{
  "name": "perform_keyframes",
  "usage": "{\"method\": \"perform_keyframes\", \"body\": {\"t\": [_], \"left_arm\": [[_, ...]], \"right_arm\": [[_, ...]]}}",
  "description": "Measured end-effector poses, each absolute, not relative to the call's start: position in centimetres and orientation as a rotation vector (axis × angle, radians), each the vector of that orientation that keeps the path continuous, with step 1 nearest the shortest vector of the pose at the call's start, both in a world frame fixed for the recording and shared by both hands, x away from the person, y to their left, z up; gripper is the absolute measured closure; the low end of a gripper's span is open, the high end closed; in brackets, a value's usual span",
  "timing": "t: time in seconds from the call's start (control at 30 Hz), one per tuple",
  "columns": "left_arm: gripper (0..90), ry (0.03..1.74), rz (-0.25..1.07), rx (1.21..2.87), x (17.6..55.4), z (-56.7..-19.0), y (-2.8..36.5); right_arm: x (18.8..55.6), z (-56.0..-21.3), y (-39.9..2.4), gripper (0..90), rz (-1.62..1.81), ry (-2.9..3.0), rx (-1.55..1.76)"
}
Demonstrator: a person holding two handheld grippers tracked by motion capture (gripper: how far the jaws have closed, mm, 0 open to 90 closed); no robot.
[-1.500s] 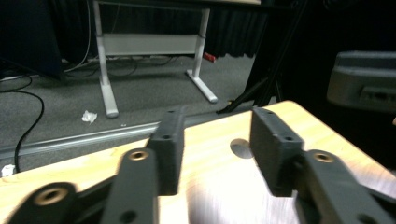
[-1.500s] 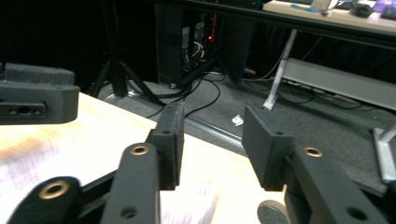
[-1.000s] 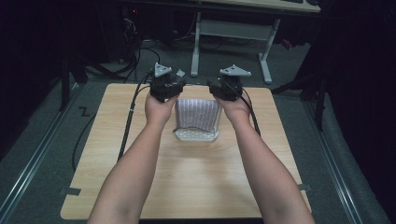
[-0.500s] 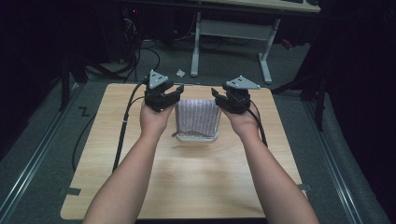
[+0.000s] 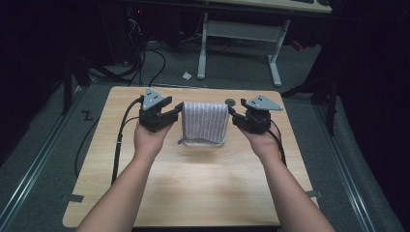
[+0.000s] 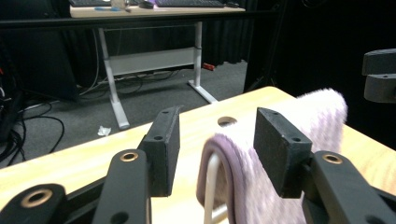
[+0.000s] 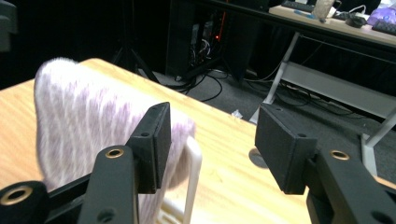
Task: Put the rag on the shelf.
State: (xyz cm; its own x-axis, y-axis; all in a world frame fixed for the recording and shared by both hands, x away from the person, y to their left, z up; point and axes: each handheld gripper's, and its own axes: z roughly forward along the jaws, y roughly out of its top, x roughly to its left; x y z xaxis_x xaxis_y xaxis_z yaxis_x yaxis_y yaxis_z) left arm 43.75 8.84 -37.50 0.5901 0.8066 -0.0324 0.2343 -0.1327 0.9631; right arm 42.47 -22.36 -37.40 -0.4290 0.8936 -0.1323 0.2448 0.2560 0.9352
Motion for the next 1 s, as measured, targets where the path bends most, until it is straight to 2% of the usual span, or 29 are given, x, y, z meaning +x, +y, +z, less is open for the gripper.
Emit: {"method": "perform_keyframes", "body": {"t": [0.47,1.0], "left_arm": [[49.1,0.886,0.55,1.733,40.4,-42.5,9.9],[46.6,0.92,0.394,1.904,37.4,-50.9,8.4]], "right_arm": [[38.8,-41.1,-23.3,46.4,1.175,1.886,1.02],[36.0,-48.2,-23.7,46.1,1.136,2.013,1.056]]}}
